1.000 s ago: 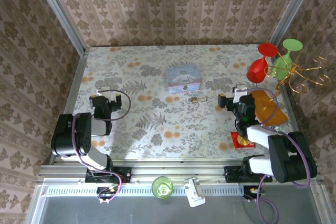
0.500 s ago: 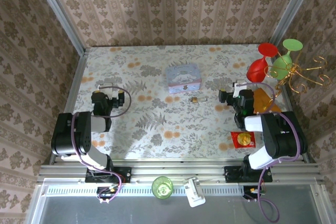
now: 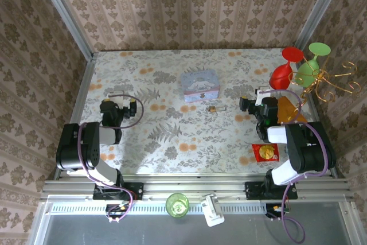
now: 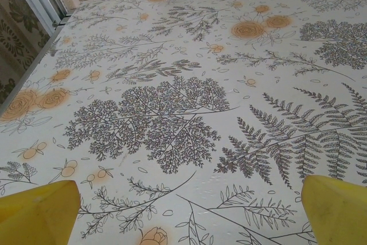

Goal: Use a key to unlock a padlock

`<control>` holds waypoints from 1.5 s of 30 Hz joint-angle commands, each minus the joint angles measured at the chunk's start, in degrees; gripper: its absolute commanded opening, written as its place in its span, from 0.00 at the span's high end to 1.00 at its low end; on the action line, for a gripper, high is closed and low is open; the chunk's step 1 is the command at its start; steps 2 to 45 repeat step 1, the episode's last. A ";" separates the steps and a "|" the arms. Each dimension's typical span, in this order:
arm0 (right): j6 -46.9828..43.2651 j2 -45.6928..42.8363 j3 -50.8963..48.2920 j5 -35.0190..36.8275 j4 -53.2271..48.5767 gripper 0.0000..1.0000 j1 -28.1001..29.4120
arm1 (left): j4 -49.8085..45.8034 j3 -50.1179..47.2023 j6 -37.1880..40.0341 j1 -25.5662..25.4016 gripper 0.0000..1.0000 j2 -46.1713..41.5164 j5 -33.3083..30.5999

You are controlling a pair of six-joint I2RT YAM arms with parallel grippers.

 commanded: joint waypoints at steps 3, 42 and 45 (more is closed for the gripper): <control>0.26 -0.14 0.75 -0.45 0.22 0.00 -0.08 | 0.10 1.20 -0.48 -0.02 0.00 -0.24 0.68; 0.26 -0.14 0.75 -0.45 0.22 0.00 -0.08 | 0.10 1.20 -0.48 -0.02 0.00 -0.24 0.68; 0.26 -0.14 0.75 -0.45 0.22 0.00 -0.08 | 0.10 1.20 -0.48 -0.02 0.00 -0.24 0.68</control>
